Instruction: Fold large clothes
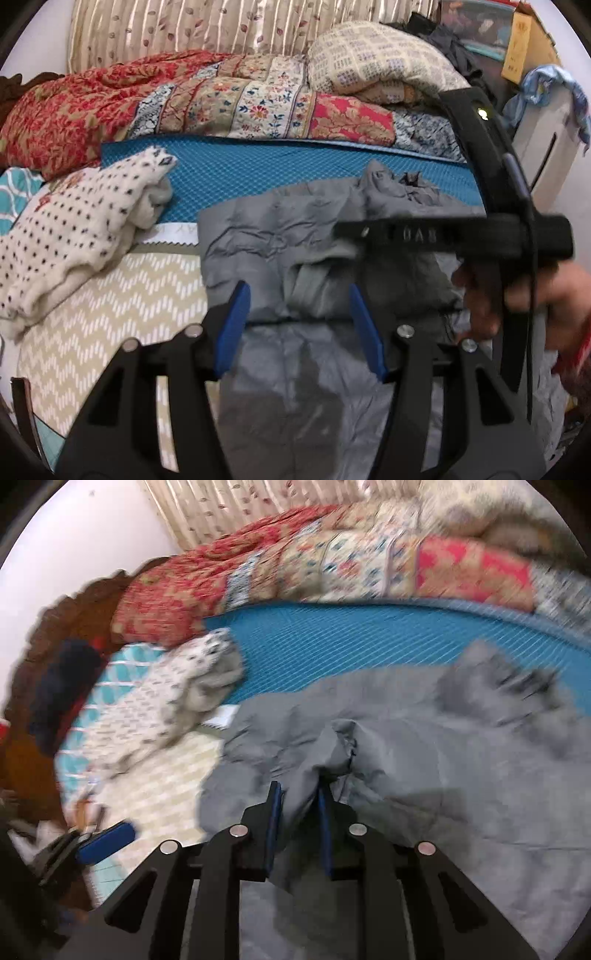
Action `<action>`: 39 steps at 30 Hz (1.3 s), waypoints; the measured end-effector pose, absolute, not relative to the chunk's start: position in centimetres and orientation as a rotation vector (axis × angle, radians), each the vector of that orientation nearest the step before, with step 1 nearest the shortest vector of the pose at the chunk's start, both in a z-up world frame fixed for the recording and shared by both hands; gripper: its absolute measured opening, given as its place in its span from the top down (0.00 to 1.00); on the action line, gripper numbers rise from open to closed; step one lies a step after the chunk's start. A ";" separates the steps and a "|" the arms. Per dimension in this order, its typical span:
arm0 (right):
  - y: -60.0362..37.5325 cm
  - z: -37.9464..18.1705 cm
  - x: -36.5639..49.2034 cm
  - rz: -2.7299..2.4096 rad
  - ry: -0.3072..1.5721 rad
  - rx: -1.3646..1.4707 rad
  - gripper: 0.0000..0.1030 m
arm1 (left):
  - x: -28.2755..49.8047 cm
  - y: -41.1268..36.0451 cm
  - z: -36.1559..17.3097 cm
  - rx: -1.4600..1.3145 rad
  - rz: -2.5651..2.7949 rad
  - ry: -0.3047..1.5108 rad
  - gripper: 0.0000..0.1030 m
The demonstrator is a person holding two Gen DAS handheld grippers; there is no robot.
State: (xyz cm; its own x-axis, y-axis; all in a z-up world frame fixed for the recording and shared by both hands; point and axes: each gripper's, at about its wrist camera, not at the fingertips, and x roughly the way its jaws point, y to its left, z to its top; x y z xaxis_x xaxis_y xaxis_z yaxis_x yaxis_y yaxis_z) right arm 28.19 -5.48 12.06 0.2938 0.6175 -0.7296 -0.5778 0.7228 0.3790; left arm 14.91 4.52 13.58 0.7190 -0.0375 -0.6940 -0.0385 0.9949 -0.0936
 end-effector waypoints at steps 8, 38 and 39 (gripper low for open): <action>-7.3 13.7 28.8 1.016 0.876 0.448 0.70 | 16.4 5.1 11.4 -0.097 0.030 0.828 0.48; -29.4 5.8 35.0 0.081 1.034 0.042 0.36 | 27.9 6.9 6.5 0.072 0.202 1.051 0.90; -29.6 6.6 34.7 0.074 1.030 0.049 0.36 | 26.6 7.4 8.0 0.035 0.186 1.019 0.90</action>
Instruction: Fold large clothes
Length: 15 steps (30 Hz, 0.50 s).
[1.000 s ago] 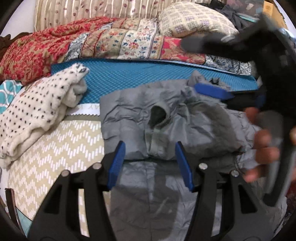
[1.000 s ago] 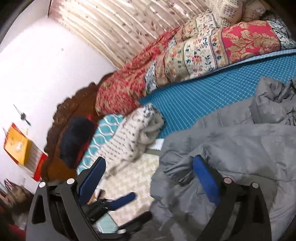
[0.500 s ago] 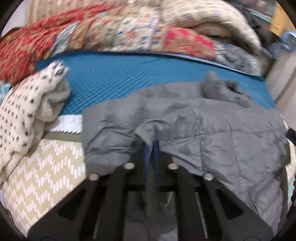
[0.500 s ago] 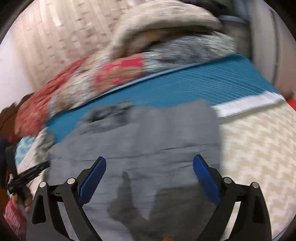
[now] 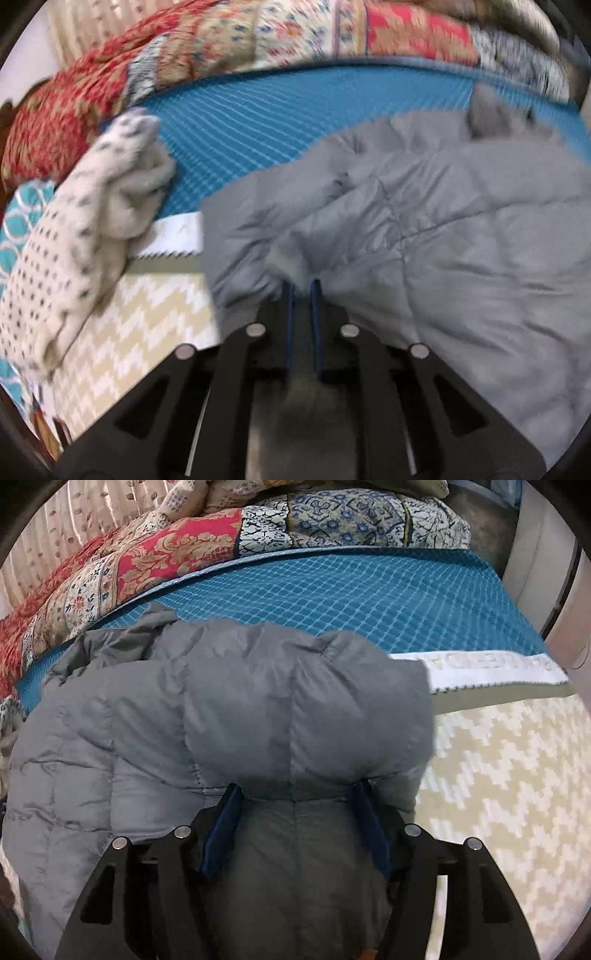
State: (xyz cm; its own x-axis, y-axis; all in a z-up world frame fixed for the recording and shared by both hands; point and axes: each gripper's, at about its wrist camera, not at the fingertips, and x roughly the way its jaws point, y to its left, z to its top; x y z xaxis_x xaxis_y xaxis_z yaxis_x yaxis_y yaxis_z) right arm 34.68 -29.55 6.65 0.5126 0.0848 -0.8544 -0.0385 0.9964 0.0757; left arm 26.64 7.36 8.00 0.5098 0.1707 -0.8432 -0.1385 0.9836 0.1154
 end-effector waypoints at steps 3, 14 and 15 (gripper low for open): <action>-31.4 8.9 31.7 0.122 0.964 0.132 0.36 | 21.6 9.3 12.0 -0.038 0.153 0.905 0.77; -35.4 7.8 9.3 0.295 0.989 0.299 0.37 | 0.0 13.9 7.9 -0.344 -0.026 1.101 0.44; -35.6 7.2 7.7 0.288 1.001 0.305 0.37 | -1.0 13.7 7.1 -0.371 -0.034 1.118 0.43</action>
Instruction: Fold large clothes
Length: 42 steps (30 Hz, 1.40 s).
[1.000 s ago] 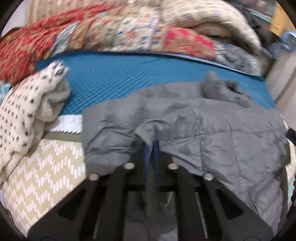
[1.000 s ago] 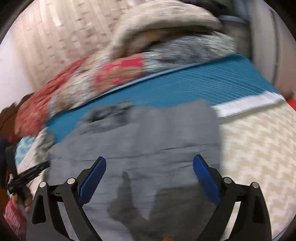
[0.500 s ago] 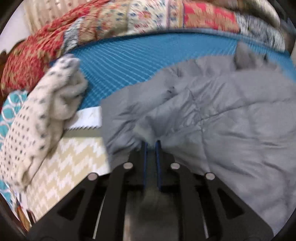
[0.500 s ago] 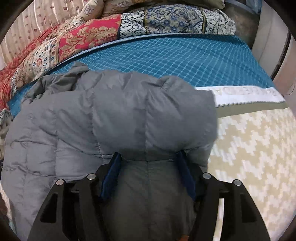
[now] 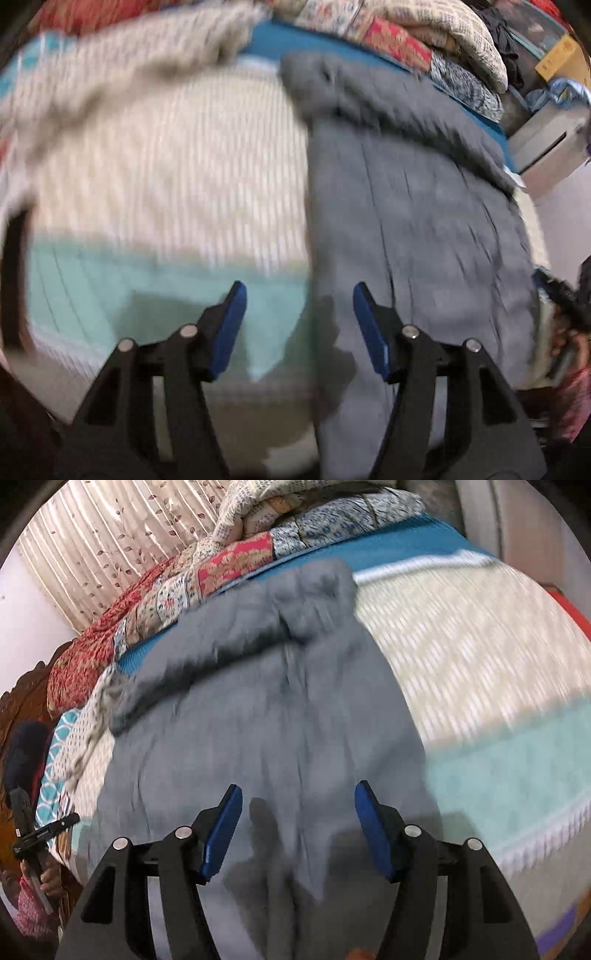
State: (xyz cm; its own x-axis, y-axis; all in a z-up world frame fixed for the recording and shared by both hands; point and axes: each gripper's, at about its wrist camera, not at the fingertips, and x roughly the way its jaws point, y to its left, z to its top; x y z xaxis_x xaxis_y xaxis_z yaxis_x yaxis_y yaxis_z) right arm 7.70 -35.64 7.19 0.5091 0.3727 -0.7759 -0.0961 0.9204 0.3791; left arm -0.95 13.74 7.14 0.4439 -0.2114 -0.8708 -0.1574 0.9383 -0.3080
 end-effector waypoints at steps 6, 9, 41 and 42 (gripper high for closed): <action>-38.1 3.4 4.0 0.396 0.961 0.605 0.45 | -6.1 11.6 4.4 -0.409 -0.054 1.187 0.42; -38.1 4.5 4.7 0.409 1.024 0.595 0.45 | -7.4 10.7 4.8 -0.410 -0.076 1.175 0.39; -44.1 0.7 -7.8 0.630 1.069 0.734 -0.07 | -12.6 6.0 5.6 -0.392 -0.323 1.225 0.97; -44.0 1.9 -8.3 0.669 1.058 0.729 -0.08 | -12.9 6.3 6.5 -0.417 -0.334 1.208 0.97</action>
State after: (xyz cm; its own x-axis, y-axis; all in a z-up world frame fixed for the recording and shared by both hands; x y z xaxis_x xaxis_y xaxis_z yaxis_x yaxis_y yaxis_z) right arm -8.31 -44.04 1.91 0.3447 0.7810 -0.5208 -0.1358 0.5905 0.7956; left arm -12.93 6.31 6.48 0.3224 -0.4621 -0.8261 0.0278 0.8770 -0.4797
